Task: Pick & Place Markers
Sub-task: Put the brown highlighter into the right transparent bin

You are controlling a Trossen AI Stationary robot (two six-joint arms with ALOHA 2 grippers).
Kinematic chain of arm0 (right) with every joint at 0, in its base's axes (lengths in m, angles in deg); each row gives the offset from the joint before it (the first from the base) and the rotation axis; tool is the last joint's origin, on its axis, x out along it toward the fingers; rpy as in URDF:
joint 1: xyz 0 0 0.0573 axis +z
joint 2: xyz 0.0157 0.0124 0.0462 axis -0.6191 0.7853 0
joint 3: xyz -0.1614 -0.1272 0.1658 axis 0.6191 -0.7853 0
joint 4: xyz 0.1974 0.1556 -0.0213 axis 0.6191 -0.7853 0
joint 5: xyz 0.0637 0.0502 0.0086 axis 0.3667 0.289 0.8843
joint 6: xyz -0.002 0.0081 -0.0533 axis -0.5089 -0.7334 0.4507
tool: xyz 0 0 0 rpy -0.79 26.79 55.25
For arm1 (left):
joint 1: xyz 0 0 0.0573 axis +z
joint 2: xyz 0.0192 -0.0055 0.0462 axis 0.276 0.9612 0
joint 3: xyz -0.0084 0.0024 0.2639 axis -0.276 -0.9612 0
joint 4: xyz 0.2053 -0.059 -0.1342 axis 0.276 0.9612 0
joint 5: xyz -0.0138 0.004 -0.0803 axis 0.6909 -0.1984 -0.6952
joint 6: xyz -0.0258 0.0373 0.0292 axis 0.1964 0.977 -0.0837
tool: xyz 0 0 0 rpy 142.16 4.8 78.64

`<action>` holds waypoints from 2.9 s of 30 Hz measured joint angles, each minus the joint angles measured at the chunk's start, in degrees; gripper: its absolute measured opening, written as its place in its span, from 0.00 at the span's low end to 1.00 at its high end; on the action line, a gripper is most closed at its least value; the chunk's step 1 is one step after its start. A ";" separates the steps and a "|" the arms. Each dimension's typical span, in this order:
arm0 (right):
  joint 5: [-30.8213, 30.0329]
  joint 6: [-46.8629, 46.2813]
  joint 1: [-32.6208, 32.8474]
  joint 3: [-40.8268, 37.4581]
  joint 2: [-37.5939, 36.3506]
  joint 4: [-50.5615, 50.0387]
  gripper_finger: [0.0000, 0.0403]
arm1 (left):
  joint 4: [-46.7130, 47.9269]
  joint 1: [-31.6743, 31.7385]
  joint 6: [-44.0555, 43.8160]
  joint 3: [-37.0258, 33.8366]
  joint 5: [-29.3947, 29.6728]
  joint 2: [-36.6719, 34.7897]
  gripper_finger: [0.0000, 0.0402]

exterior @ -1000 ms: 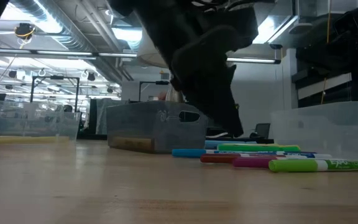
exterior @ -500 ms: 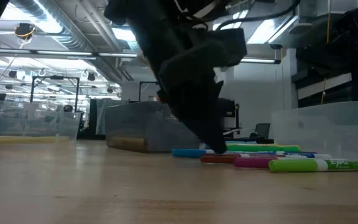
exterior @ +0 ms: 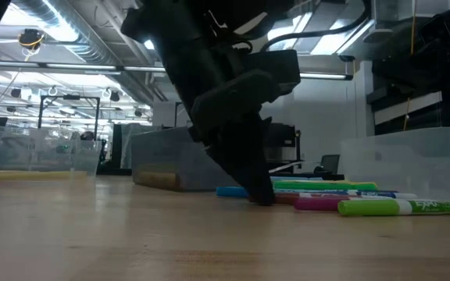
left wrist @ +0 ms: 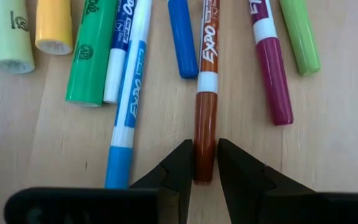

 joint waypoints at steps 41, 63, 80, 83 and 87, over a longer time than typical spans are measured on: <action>0.00 -2.20 -0.01 -0.01 0.00 2.91 0.09 | -7.11 -2.87 -0.43 -0.28 18.72 -6.13 0.06; 0.00 -6.85 0.01 -0.01 0.00 4.83 0.09 | -27.28 3.76 9.25 -0.24 30.43 -6.13 0.06; -4.51 -13.61 0.00 -0.01 0.00 5.48 0.44 | -37.67 6.19 13.70 -0.22 24.24 -6.16 0.06; -3.67 -13.59 0.01 -0.01 0.00 5.66 0.49 | -37.99 7.10 13.47 -0.22 22.72 -6.16 0.06; -4.80 -13.41 0.00 -0.01 0.03 5.87 0.50 | -39.00 8.03 13.11 -0.22 21.81 -6.16 0.06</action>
